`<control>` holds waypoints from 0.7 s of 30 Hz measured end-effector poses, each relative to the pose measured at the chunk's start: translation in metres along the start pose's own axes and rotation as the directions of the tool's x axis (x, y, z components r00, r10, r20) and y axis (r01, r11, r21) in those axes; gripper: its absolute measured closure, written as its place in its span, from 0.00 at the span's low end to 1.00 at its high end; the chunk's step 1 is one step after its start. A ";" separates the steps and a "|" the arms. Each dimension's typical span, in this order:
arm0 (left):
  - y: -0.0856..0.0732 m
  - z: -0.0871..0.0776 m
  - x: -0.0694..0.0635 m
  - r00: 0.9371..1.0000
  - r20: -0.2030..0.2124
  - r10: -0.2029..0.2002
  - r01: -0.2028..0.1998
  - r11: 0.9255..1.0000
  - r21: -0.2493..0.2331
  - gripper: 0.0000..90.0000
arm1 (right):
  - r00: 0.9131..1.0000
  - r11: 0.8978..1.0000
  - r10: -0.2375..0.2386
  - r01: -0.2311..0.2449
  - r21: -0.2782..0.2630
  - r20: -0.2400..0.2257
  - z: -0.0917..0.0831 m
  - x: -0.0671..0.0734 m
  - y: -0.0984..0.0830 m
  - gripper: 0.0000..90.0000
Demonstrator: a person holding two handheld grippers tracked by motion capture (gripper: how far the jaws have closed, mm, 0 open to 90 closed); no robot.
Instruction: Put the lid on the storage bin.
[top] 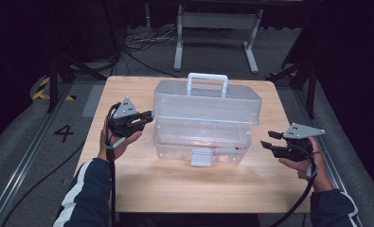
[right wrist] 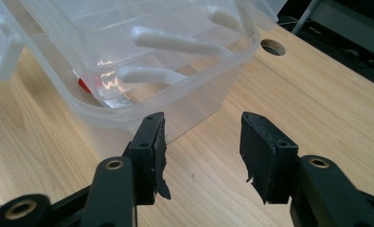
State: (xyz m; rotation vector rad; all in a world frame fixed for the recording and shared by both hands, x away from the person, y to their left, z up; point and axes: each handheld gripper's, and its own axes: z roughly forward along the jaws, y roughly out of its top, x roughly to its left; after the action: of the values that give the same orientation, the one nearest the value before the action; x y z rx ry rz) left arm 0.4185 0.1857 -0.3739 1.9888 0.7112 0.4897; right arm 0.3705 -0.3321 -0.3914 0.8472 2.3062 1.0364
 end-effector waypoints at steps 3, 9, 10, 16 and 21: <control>-0.004 0.000 -0.001 1.000 0.007 0.000 0.000 1.000 0.015 0.90 | 1.000 1.000 0.015 -0.015 -0.004 -0.004 0.000 0.000 -0.005 0.55; -0.010 0.002 -0.006 1.000 -0.004 0.007 -0.007 0.999 0.041 0.92 | 0.999 0.999 0.050 -0.050 0.002 0.014 0.002 -0.001 -0.013 0.54; -0.011 0.002 -0.006 1.000 -0.004 0.006 -0.005 0.999 0.040 0.93 | 0.999 0.999 0.048 -0.048 0.010 0.016 0.003 0.000 -0.015 0.54; -0.015 0.003 -0.006 1.000 0.008 0.001 -0.002 0.999 0.048 0.94 | 0.999 0.999 0.043 -0.043 0.014 0.010 0.004 0.001 -0.017 0.53; -0.018 0.005 -0.007 1.000 0.027 0.011 -0.013 0.998 0.069 0.95 | 0.999 0.999 0.035 -0.035 0.023 0.010 0.005 0.003 -0.018 0.53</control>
State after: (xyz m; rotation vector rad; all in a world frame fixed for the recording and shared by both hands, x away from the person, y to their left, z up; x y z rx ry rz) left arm 0.4114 0.1854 -0.3922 2.0614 0.7083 0.4504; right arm 0.3660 -0.3368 -0.4088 0.9032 2.3075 1.0198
